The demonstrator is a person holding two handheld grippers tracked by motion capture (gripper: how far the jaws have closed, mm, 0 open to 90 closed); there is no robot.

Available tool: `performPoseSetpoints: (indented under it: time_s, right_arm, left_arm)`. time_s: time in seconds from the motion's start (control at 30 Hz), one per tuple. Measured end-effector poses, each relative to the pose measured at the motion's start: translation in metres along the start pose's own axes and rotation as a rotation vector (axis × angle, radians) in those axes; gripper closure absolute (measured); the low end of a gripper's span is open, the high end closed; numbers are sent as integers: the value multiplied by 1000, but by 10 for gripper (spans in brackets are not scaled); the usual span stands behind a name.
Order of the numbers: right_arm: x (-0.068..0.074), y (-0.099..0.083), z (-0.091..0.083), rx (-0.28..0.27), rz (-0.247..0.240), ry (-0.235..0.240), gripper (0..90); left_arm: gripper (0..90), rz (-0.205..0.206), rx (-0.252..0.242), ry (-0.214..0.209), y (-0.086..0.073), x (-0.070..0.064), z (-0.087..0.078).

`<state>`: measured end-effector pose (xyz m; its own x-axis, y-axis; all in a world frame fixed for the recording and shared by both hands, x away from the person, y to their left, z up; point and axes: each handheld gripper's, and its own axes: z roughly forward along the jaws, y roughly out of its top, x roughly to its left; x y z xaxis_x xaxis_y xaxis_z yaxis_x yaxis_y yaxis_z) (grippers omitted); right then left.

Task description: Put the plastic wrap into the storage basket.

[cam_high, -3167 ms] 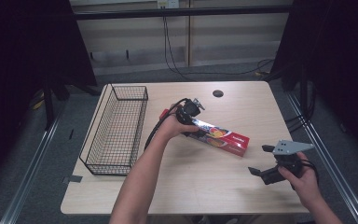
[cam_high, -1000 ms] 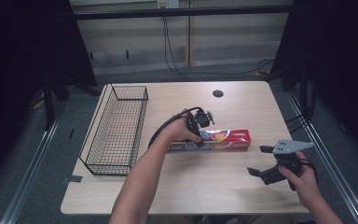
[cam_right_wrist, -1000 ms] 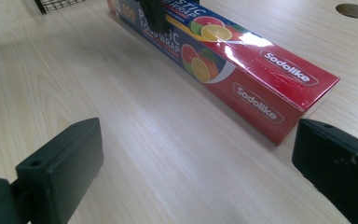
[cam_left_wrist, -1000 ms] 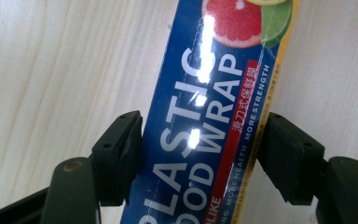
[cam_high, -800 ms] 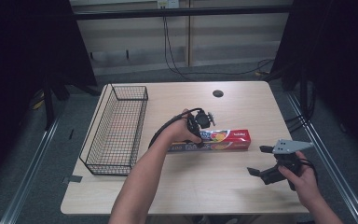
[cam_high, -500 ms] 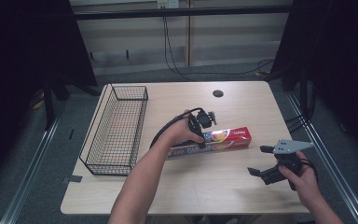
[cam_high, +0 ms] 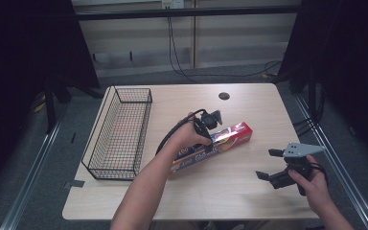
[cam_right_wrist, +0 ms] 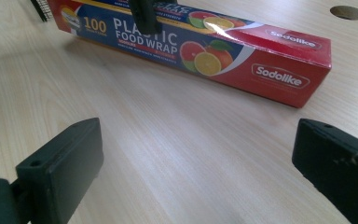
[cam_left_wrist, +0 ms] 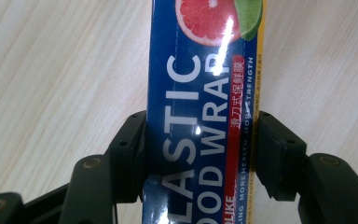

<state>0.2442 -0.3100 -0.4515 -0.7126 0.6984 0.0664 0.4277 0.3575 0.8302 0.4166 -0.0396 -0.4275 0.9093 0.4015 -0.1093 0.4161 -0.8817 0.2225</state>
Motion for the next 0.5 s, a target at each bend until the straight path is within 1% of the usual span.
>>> performPoseSetpoints:
  time_s: [0.03, 0.07, 0.1, 0.13, 0.17, 0.23, 0.3, 0.33, 0.37, 0.4, 0.5]
  right_arm:
    - [0, 0, 0, 0, 1, 1, 16]
    - [0, 0, 0, 0, 1, 1, 16]
    - [0, 0, 0, -1, 1, 0, 16]
    - [0, 0, 0, -2, 0, 1, 16]
    - [0, 0, 0, -1, 1, -1, 16]
    - [1, 0, 0, -2, 0, 0, 16]
    - [1, 1, 0, -1, -1, 1, 16]
    - [0, 1, 0, -2, 0, 1, 16]
    - [0, 1, 0, -2, 1, 2, 16]
    - [1, 1, 0, -2, 0, 2, 16]
    - [1, 1, 0, -5, 0, 3, 16]
  left_arm:
    - [430, 0, 0, 0, 0, 0, 0]
    - [430, -12, -3, 1, -1, 1, -2]
    - [431, -9, 5, 8, -2, 1, -5]
    - [431, -18, 4, 13, -3, 1, -7]
    - [432, -18, 14, 17, -4, 2, -9]
    - [433, -30, 12, 28, -6, 2, -12]
    - [434, -42, 20, 23, -7, 3, -16]
    - [434, -39, 18, 25, -8, 4, -17]
    - [434, -37, 16, 30, -9, 3, -18]
    - [434, -42, 16, 26, -10, 4, -18]
    - [433, -42, 31, 22, -11, 4, -14]
